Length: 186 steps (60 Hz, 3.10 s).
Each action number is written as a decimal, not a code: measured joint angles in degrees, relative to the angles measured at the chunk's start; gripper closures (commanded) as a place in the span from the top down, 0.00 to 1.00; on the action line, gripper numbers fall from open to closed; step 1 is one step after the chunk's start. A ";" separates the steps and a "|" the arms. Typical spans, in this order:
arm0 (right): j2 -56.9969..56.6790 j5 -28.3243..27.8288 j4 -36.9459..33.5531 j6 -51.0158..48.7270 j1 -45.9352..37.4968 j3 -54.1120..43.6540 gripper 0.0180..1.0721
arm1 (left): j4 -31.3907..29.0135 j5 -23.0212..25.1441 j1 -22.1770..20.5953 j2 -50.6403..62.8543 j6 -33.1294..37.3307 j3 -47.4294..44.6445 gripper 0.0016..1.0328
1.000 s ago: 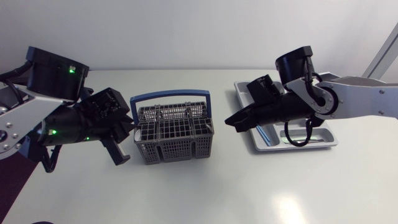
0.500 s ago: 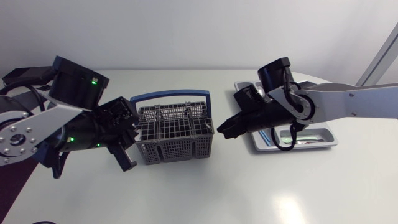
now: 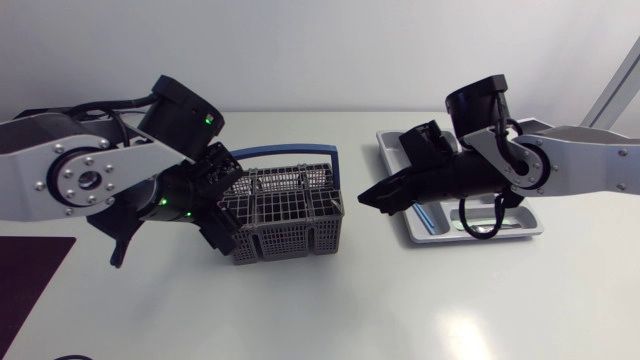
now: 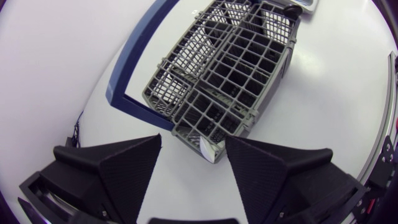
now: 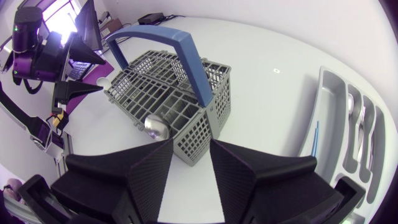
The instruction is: Unload the cutlery basket into the drawer organizer.
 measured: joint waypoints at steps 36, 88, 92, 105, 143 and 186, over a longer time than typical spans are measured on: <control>-2.38 -0.74 -1.55 -0.50 -2.03 -2.43 0.46 | -3.04 -3.39 -0.02 1.99 -5.07 0.92 0.38; -4.50 -2.54 -2.12 -1.99 -4.39 -3.65 0.46 | -5.29 -3.65 -0.48 4.83 -6.51 3.10 0.11; -4.50 -2.71 -2.14 -1.99 -4.39 -3.65 0.46 | -6.12 -4.09 -0.79 3.52 -6.49 3.43 0.11; -4.50 -2.97 -2.95 -2.01 -4.39 -3.65 0.46 | -9.09 -4.72 -1.31 -0.68 -6.25 6.05 0.11; -5.18 -3.06 -2.99 -2.19 -4.39 -4.63 0.46 | -9.84 -5.09 -2.38 1.86 -6.32 6.93 0.57; -5.35 -4.57 -3.17 -2.43 -5.62 -5.66 0.46 | -8.15 -7.52 -2.25 8.46 -8.28 6.64 0.12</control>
